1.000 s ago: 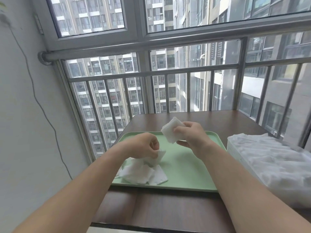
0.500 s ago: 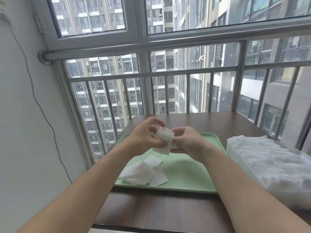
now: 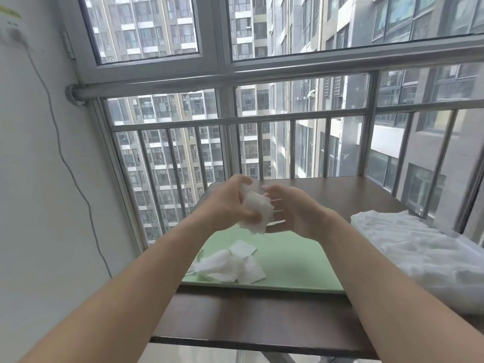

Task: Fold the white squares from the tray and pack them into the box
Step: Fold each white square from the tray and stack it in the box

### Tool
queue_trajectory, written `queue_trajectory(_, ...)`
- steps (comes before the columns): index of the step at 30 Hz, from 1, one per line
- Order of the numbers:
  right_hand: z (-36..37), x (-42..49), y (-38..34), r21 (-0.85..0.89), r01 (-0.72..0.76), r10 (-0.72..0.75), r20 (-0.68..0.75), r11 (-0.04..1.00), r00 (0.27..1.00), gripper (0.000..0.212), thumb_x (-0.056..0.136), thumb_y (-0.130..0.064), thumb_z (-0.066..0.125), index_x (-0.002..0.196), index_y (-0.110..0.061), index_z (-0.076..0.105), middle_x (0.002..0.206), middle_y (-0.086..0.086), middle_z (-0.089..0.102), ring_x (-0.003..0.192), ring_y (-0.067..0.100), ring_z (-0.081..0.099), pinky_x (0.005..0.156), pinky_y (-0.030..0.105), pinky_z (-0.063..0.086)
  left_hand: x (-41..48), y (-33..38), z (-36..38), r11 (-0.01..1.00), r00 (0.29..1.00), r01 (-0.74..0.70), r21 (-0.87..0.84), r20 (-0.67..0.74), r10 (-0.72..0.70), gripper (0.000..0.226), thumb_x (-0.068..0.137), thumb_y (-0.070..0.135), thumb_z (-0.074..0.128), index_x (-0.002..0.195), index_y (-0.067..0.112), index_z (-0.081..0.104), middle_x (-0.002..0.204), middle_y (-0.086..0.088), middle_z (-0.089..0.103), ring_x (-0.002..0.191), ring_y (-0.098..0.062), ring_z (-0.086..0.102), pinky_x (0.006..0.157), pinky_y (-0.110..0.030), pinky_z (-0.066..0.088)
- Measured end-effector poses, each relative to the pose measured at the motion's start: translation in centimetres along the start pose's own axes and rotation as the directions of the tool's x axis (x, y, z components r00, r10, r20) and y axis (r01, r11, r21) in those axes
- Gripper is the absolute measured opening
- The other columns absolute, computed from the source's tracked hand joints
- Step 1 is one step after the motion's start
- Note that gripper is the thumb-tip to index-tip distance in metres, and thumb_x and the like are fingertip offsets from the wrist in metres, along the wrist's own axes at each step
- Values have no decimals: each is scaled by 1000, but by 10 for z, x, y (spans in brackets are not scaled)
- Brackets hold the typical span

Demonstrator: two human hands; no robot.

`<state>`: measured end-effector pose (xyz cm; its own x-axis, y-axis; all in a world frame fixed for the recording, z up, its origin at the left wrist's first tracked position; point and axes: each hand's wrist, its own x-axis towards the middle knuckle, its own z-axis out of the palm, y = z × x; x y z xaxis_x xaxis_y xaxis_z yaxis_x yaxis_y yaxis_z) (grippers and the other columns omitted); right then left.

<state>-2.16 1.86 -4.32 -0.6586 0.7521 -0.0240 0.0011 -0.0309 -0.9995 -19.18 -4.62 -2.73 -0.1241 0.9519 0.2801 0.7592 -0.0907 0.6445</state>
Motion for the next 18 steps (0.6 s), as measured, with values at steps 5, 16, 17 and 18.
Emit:
queue_trajectory(5,1,-22,-34,-267,77,-81,-3,961,997,35,83,-8,79,113,1,66,112,20,71,100,31,73,84,42,61,-3,10,-5,995,1000,-11,-104,-5,11,94,59,36,96,138,18,49,111,0,64,100,-22,66,92,-45,57)
queue_trajectory(16,-102,-132,-80,-634,-28,-137,-209,773,968,34,86,-17,75,118,-10,64,105,11,73,82,21,76,73,33,63,-23,93,61,921,968,-41,-388,214,134,26,88,28,74,107,13,63,84,-7,77,72,-19,74,65,-31,58)
queue_trajectory(17,-112,-138,-79,-644,-42,-139,-227,764,964,33,86,-19,75,117,-11,64,105,11,73,83,22,76,75,34,63,-23,99,69,942,958,-88,-325,230,169,25,87,32,74,103,17,63,86,-5,76,75,-16,73,69,-32,59)
queue_trajectory(18,-125,-150,-78,-644,-62,-139,-256,763,956,33,86,-20,76,116,-12,64,106,10,73,86,22,75,78,35,62,-23,109,83,953,945,-149,-264,246,216,29,85,38,77,102,19,63,92,-2,74,81,-14,71,76,-33,60)
